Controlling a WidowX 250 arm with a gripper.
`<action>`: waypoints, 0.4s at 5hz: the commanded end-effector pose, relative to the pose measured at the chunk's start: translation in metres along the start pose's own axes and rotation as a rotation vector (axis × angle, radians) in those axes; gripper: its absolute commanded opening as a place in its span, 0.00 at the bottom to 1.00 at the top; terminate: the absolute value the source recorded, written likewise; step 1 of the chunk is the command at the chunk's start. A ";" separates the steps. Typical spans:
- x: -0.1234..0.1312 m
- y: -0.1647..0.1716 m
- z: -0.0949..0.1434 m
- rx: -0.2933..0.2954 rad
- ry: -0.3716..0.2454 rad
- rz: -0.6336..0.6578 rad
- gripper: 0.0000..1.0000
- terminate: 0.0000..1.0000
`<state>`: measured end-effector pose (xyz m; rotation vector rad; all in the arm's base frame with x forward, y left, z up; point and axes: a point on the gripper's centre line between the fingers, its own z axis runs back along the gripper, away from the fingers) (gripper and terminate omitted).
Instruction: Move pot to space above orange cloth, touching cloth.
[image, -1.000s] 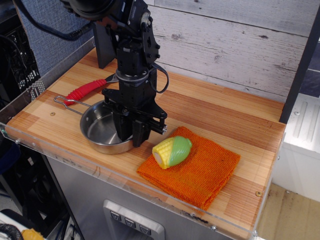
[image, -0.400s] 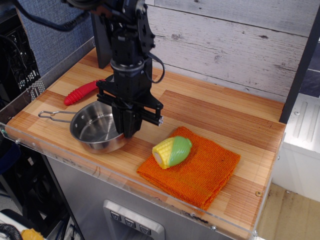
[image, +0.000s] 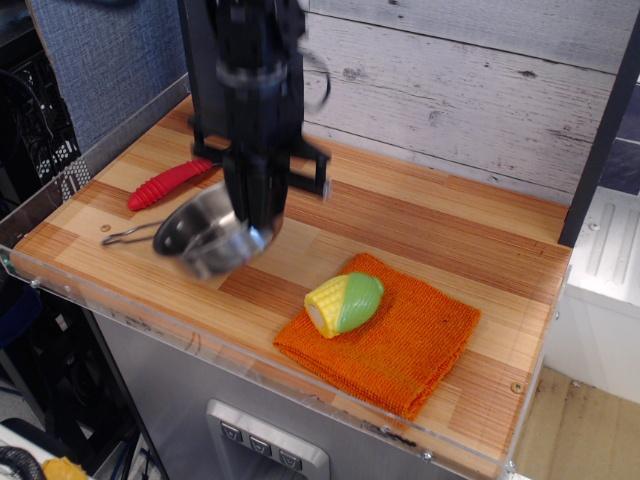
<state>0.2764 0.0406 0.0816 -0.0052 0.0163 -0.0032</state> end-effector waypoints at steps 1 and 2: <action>0.034 -0.055 0.051 -0.074 -0.046 -0.157 0.00 0.00; 0.042 -0.089 0.043 -0.081 -0.013 -0.279 0.00 0.00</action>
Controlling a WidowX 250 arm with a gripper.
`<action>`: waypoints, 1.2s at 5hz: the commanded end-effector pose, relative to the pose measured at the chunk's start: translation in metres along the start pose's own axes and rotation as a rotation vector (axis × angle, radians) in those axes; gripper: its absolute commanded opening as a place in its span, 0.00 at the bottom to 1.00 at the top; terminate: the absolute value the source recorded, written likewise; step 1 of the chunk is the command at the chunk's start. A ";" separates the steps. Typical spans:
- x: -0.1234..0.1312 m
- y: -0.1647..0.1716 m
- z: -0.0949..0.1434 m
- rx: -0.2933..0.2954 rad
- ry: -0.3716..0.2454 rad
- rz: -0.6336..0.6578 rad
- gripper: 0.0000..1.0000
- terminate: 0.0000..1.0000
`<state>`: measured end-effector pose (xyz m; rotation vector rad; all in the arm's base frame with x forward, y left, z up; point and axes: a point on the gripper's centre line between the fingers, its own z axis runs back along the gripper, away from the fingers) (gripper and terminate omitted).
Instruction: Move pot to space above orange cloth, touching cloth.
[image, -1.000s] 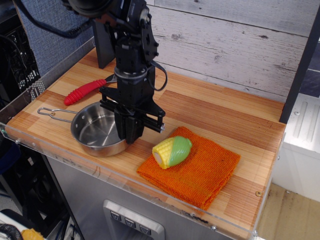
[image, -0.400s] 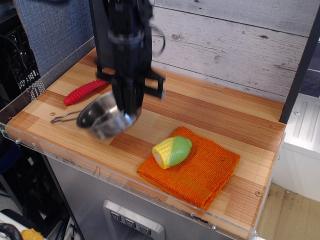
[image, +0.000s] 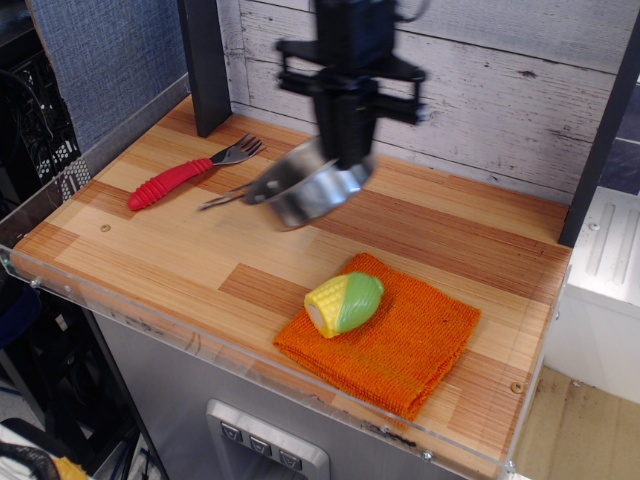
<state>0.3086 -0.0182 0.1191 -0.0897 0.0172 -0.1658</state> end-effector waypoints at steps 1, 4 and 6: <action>0.026 -0.056 -0.018 -0.024 0.010 -0.224 0.00 0.00; 0.050 -0.064 -0.061 -0.018 -0.053 -0.253 0.00 0.00; 0.048 -0.052 -0.088 -0.012 -0.022 -0.205 0.00 0.00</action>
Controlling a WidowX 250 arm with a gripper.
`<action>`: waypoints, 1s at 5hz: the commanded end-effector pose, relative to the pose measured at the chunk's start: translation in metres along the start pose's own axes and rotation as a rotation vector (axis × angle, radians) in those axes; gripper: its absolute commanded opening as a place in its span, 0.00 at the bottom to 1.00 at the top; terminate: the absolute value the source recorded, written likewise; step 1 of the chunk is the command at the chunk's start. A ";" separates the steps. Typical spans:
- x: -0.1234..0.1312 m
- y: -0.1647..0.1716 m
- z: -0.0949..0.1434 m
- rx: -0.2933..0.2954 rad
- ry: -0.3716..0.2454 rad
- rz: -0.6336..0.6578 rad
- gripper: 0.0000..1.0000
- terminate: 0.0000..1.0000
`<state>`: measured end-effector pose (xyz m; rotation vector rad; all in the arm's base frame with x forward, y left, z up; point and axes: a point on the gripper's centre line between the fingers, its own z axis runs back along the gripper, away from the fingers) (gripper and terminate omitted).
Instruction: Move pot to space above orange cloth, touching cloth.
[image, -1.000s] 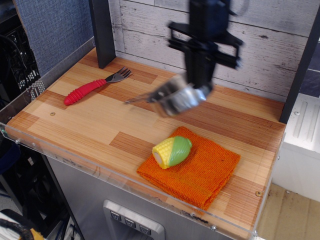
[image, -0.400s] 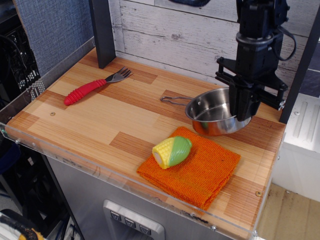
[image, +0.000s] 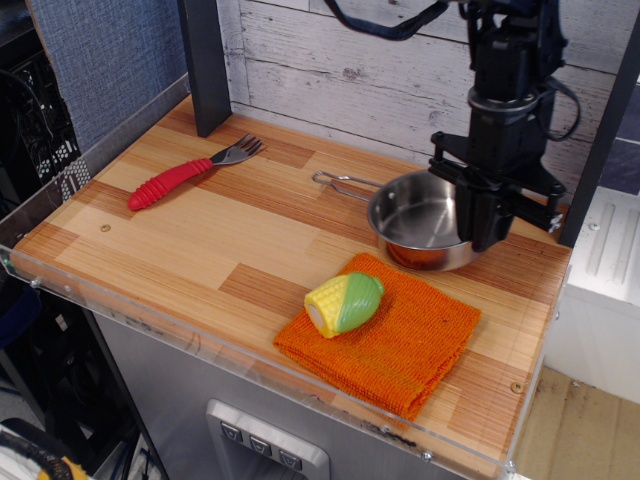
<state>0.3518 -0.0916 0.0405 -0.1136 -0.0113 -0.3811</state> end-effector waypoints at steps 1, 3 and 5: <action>-0.017 0.003 -0.015 0.007 0.032 0.010 0.00 0.00; -0.020 0.003 0.014 -0.043 -0.022 0.045 1.00 0.00; -0.036 0.019 0.111 0.001 -0.255 0.144 1.00 0.00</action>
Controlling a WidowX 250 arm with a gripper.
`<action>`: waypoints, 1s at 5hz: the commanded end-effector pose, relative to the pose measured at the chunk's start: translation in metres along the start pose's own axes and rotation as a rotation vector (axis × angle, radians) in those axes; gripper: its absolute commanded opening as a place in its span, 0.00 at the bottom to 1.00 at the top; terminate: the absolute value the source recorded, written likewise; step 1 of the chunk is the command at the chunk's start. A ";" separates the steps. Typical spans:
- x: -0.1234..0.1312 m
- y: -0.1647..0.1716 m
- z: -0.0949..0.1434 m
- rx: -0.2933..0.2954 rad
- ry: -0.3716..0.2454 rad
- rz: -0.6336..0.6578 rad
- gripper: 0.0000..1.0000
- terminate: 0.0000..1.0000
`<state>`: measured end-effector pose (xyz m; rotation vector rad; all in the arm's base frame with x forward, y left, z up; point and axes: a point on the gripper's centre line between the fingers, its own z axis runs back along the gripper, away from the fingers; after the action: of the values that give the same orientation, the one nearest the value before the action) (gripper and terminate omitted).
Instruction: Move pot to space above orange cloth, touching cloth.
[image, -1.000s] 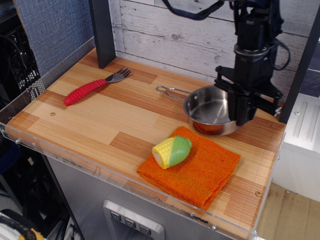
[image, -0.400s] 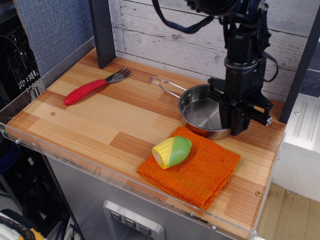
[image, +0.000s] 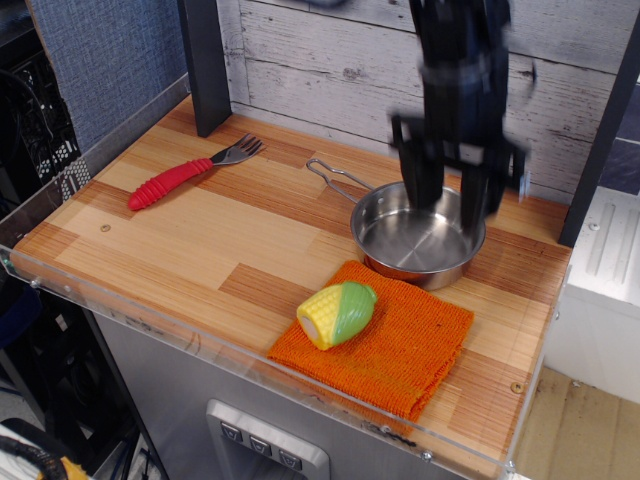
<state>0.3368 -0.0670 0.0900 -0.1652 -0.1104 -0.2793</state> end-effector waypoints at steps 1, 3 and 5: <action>-0.024 0.018 0.098 0.077 -0.160 0.202 1.00 0.00; -0.059 0.035 0.110 0.074 -0.068 0.281 1.00 0.00; -0.057 0.034 0.109 0.063 -0.001 0.091 1.00 0.00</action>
<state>0.2863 0.0013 0.1724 -0.1149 -0.0741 -0.1705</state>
